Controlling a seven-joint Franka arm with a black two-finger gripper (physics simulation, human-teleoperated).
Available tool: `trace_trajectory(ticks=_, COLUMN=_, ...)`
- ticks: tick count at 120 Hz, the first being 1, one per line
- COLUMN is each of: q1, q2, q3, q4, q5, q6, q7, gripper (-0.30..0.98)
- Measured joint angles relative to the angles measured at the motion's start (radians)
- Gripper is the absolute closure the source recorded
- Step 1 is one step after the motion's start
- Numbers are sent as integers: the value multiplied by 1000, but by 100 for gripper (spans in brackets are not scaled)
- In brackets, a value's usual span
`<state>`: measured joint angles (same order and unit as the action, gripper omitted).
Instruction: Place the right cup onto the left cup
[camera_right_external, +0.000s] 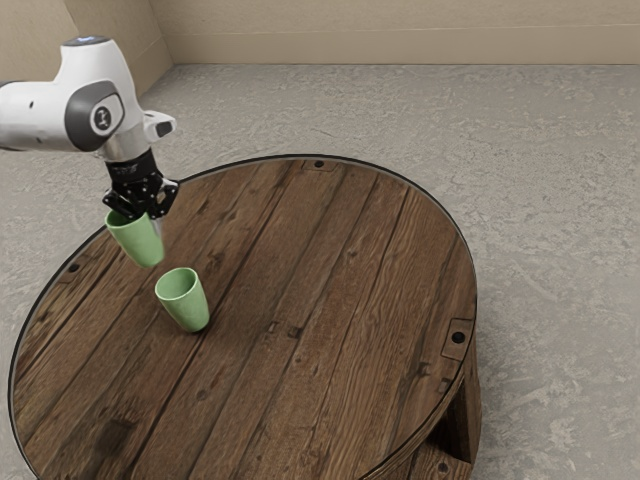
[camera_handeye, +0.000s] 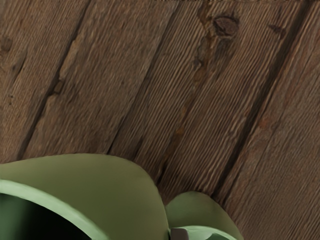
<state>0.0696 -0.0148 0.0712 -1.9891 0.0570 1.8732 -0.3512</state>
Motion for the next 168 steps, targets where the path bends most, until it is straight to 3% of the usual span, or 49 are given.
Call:
trace_trajectory(ticks=25, q1=8, q2=-9, q3=-36, q4=-20, q5=-23, q6=20, q7=-32, gripper=79)
trace_trajectory(ticks=55, q1=-178, q2=-72, q3=-48, q4=-100, q5=-45, q6=26, q7=-65, gripper=79)
trace_trajectory(ticks=109, q1=-85, q2=-119, q3=-32, q4=-154, q5=-51, q6=31, q7=-97, gripper=79)
trace_trajectory(ticks=168, q1=-71, q2=-107, q3=-30, q4=-156, q5=-51, q6=41, q7=-111, gripper=77)
